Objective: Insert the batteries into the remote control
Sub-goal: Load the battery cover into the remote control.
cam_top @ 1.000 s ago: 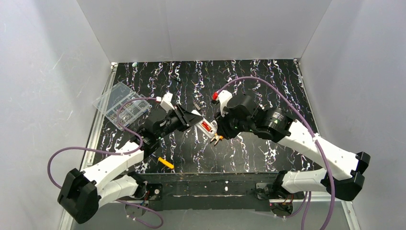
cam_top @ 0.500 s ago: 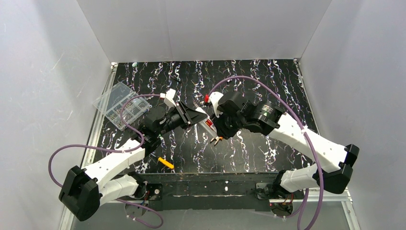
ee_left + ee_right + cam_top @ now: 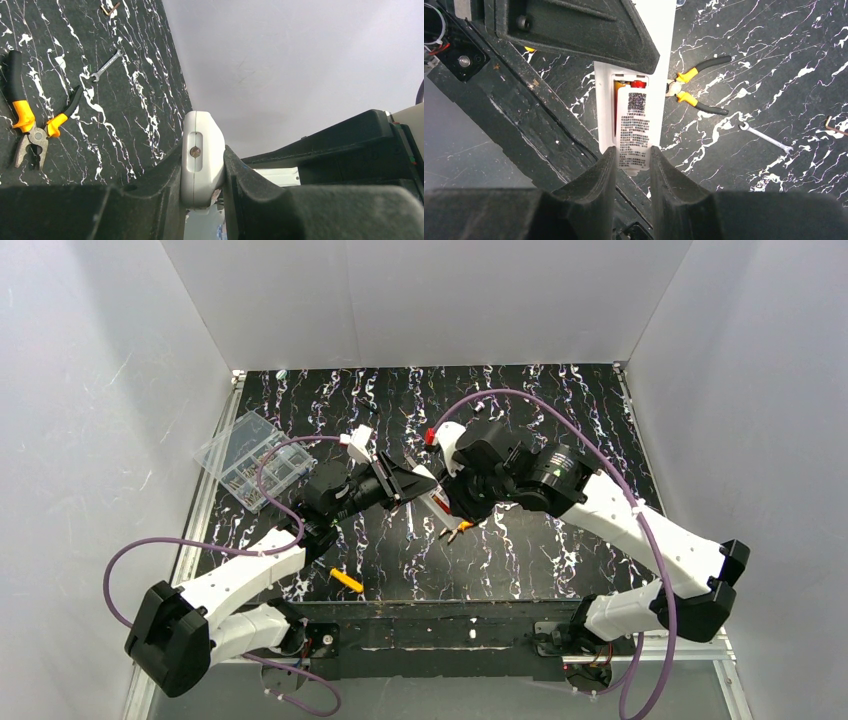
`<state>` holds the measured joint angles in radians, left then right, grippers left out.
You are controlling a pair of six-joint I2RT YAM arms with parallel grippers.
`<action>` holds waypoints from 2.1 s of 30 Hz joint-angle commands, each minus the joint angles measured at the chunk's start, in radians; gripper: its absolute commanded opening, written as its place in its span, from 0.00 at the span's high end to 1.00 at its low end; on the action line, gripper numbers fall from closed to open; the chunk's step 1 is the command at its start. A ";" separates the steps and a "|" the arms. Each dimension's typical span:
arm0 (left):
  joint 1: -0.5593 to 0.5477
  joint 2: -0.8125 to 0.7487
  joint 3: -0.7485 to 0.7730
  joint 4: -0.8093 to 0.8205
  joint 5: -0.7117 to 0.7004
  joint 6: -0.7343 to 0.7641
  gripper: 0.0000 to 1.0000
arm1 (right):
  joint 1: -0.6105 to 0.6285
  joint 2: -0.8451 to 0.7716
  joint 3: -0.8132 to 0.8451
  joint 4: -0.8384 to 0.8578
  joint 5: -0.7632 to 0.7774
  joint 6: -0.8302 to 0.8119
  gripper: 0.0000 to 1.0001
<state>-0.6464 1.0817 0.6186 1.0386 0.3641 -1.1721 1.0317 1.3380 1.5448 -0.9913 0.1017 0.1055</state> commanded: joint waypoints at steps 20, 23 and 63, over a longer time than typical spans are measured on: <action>-0.008 -0.010 0.048 0.086 0.036 0.005 1.00 | -0.012 0.057 0.064 0.027 -0.046 -0.014 0.76; -0.007 -0.010 0.048 0.086 0.035 0.005 1.00 | -0.012 0.061 0.063 0.017 -0.052 -0.015 0.76; -0.008 -0.014 0.046 0.074 0.036 0.001 1.00 | -0.012 0.086 0.128 -0.001 -0.006 -0.016 0.43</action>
<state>-0.6502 1.0901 0.6201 1.0386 0.3683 -1.1687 1.0222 1.4467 1.6085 -1.0203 0.0853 0.1009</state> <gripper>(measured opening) 0.250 0.544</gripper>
